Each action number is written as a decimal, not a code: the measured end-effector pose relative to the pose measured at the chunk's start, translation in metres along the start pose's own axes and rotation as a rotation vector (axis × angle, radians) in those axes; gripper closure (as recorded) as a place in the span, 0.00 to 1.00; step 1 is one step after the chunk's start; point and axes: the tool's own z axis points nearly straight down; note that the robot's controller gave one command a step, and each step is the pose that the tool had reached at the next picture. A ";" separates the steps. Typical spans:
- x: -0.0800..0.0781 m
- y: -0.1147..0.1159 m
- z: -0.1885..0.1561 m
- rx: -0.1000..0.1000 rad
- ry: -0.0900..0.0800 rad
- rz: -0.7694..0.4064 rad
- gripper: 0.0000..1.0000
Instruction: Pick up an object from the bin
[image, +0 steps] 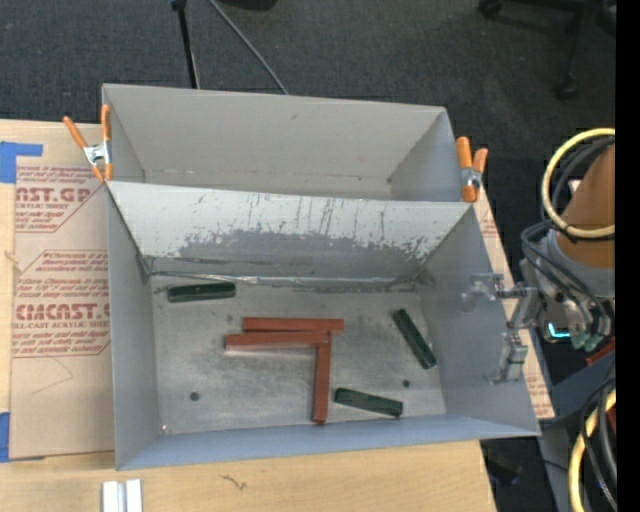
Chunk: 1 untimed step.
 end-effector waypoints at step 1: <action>-0.051 0.010 0.171 -0.002 -0.002 0.176 0.00</action>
Offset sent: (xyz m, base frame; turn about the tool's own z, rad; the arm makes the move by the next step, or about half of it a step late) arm 0.0504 0.0079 -0.1660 0.1768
